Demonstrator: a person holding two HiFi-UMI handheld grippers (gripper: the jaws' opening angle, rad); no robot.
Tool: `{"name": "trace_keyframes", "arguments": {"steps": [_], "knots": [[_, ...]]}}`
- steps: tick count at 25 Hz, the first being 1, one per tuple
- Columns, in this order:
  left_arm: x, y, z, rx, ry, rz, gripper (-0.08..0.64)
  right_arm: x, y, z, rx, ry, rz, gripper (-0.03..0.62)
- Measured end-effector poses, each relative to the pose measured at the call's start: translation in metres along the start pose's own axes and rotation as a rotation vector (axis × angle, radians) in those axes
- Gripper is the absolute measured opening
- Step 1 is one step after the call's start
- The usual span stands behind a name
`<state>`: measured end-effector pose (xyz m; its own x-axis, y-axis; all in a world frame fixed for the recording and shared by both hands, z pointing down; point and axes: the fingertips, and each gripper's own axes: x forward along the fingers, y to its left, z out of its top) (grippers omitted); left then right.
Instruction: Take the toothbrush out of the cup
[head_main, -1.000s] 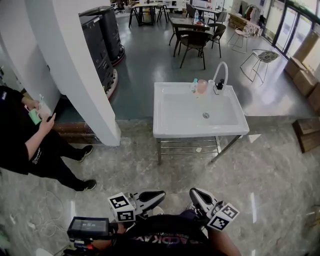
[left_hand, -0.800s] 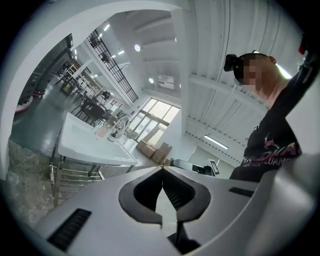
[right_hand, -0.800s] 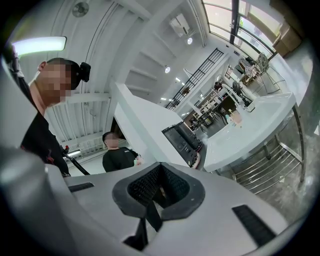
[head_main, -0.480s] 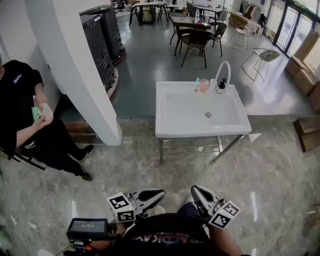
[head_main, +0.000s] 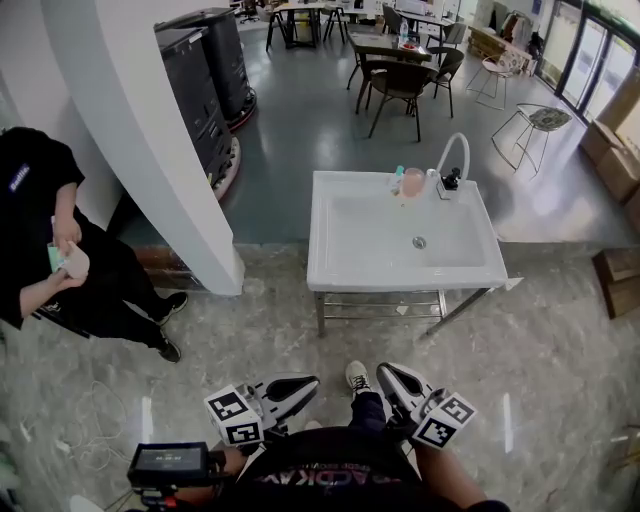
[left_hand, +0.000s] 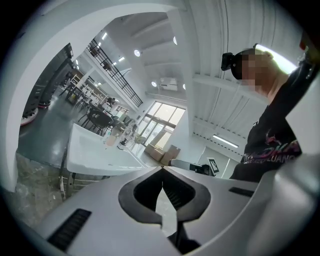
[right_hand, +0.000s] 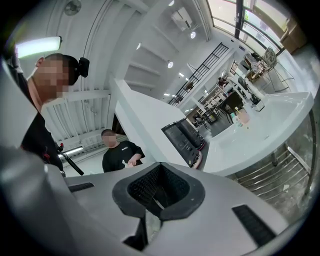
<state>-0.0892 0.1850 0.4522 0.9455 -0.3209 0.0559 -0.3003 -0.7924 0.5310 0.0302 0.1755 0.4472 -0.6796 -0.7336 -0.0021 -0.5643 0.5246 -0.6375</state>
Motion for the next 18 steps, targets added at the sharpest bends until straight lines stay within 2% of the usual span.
{"name": "trace_keyframes", "arguments": {"steps": [10, 18], "knots": [[0.042, 0.071, 0.047, -0.01, -0.078, 0.119, 0.009, 0.075, -0.103, 0.069, -0.094, 0.045, -0.004, 0.011], [0.076, 0.11, 0.063, -0.027, -0.091, 0.153, 0.008, 0.117, -0.178, 0.113, -0.145, 0.054, -0.046, 0.011]]}}
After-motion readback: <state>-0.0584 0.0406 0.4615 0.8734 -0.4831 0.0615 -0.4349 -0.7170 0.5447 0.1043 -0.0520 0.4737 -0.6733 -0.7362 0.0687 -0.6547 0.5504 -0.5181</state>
